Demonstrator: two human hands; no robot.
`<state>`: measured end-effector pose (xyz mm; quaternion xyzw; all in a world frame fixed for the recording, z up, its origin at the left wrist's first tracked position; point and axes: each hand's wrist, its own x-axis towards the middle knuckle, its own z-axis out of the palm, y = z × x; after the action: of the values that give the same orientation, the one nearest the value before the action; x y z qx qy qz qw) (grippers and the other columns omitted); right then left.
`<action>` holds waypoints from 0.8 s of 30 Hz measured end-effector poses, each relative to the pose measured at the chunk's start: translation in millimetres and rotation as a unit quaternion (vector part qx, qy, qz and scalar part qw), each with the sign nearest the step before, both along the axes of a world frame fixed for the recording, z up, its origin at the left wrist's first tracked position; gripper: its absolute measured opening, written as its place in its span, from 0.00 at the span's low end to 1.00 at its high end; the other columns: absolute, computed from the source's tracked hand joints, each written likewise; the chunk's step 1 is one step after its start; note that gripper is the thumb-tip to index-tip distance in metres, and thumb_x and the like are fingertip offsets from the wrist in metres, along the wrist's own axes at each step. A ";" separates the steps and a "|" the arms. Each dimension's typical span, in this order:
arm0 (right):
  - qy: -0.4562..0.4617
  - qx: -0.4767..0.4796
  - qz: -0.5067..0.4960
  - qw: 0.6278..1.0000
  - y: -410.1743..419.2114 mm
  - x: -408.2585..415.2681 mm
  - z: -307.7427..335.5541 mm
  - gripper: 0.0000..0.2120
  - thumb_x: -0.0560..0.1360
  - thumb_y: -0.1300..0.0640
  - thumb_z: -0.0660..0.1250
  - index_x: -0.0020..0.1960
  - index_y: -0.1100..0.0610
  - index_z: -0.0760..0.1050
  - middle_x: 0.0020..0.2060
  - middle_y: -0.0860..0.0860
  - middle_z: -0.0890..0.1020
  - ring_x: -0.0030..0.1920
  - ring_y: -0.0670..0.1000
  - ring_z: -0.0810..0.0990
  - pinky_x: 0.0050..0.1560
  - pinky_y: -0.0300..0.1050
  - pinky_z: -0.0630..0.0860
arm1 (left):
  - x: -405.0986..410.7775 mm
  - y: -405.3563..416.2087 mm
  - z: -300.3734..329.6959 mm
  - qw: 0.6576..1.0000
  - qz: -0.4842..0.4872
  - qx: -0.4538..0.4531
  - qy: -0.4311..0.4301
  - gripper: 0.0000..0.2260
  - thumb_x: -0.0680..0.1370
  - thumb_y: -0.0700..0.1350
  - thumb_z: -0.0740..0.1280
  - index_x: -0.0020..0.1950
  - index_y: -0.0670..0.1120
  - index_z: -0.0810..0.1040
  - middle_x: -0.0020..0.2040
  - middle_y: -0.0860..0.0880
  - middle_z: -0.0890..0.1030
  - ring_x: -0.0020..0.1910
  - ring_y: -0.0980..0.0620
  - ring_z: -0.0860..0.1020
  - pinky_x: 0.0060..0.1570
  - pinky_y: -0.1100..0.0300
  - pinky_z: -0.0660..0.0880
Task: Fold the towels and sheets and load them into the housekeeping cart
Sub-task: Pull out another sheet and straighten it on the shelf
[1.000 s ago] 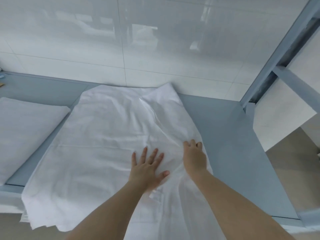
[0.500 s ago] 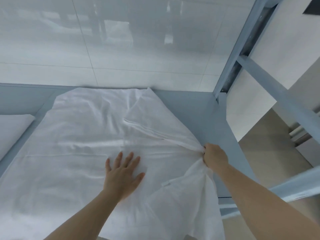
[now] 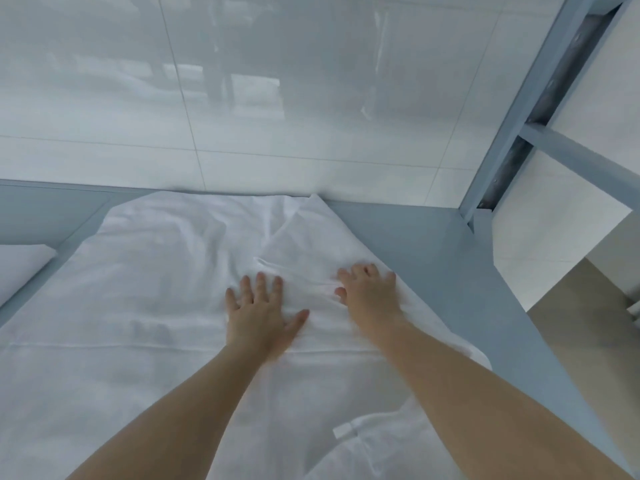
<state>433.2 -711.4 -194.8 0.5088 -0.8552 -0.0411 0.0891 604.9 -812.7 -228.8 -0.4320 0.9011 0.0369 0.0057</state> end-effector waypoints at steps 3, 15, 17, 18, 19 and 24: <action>0.067 -0.058 0.038 0.995 7.3 0.6 4.8 0.10 0.68 0.56 0.73 0.49 0.54 0.78 0.42 0.52 0.80 0.45 0.55 0.79 0.45 0.50 0.73 | 3.3 4.4 -2.0 1.000 -0.006 -0.008 -0.002 0.44 0.68 0.72 0.32 0.79 0.51 0.42 0.79 0.43 0.44 0.77 0.40 0.42 0.73 0.38 0.41; 0.024 -0.075 -0.137 0.987 82.1 -108.8 58.9 0.05 0.80 0.64 0.56 0.53 0.64 0.70 0.38 0.58 0.78 0.31 0.56 0.71 0.30 0.46 0.65 | 36.2 48.6 -2.9 0.999 -0.034 -0.012 0.005 0.40 0.69 0.72 0.33 0.79 0.56 0.43 0.80 0.50 0.44 0.78 0.46 0.40 0.71 0.39 0.36; -0.017 -0.058 -0.195 0.979 93.0 -116.0 55.1 0.08 0.80 0.62 0.55 0.57 0.62 0.69 0.46 0.58 0.79 0.39 0.57 0.75 0.36 0.47 0.68 | 37.2 52.5 -4.0 0.999 -0.035 -0.013 0.001 0.40 0.69 0.72 0.33 0.79 0.57 0.43 0.80 0.50 0.44 0.78 0.46 0.40 0.71 0.39 0.36; -0.004 -0.040 -0.204 0.978 95.8 -114.2 51.0 0.11 0.80 0.62 0.55 0.61 0.62 0.67 0.52 0.58 0.77 0.45 0.58 0.76 0.41 0.48 0.71 | 36.3 52.3 -3.9 0.999 -0.034 -0.009 0.002 0.40 0.68 0.72 0.33 0.78 0.57 0.43 0.80 0.50 0.44 0.78 0.46 0.39 0.71 0.39 0.36; 0.028 -0.025 -0.199 0.979 96.5 -111.1 45.7 0.15 0.79 0.61 0.56 0.66 0.62 0.64 0.57 0.59 0.75 0.53 0.59 0.75 0.47 0.50 0.72 | 34.2 50.8 -3.1 0.999 -0.033 -0.002 0.003 0.41 0.68 0.73 0.33 0.78 0.58 0.43 0.80 0.50 0.43 0.78 0.46 0.39 0.71 0.39 0.36; 0.029 -0.033 -0.030 0.999 78.5 -64.5 25.4 0.25 0.80 0.47 0.55 0.75 0.54 0.61 0.76 0.56 0.58 0.76 0.57 0.52 0.72 0.64 0.43 | 4.1 37.9 0.3 0.999 -0.031 0.027 -0.010 0.41 0.67 0.74 0.32 0.77 0.59 0.38 0.79 0.50 0.40 0.77 0.42 0.37 0.70 0.33 0.38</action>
<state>368.7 -633.0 -169.5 0.4786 -0.8679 -0.0300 0.1297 608.9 -774.8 -228.5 -0.4038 0.9127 0.0567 0.0271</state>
